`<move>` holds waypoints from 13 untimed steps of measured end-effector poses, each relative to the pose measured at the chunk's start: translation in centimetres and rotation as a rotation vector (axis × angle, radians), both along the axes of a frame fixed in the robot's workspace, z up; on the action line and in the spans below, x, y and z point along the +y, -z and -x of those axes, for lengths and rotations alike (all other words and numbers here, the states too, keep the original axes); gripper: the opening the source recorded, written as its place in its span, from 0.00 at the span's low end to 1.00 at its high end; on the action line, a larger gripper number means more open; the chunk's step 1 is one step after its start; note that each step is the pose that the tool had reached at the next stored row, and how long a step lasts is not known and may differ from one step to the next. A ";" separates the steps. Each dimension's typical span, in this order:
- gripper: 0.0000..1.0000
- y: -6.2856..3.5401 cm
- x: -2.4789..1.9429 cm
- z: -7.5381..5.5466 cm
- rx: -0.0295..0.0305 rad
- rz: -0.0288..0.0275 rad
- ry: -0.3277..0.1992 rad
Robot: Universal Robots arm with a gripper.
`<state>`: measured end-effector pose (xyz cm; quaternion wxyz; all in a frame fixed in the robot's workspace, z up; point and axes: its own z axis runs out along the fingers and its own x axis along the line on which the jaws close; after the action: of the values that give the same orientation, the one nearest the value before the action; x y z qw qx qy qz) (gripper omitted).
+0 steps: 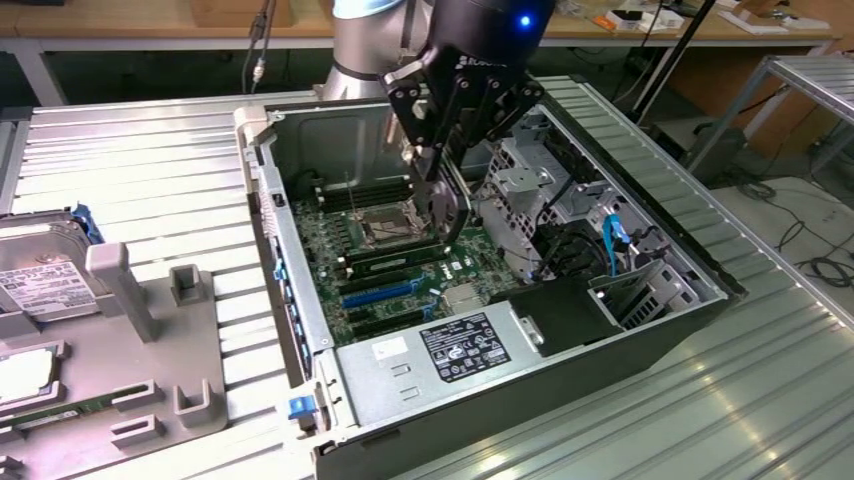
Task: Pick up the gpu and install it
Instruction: 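Pick up the gpu and move the gpu toward the slot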
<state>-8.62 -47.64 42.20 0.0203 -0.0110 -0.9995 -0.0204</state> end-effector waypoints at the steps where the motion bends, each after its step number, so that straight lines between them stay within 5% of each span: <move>1: 0.27 0.00 0.00 -0.2 0.0001 0.0000 0.000; 13: 0.27 0.00 0.00 -3.0 0.0001 0.0001 -0.002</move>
<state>-5.66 -47.64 42.21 0.0204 -0.0098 -0.9995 -0.0204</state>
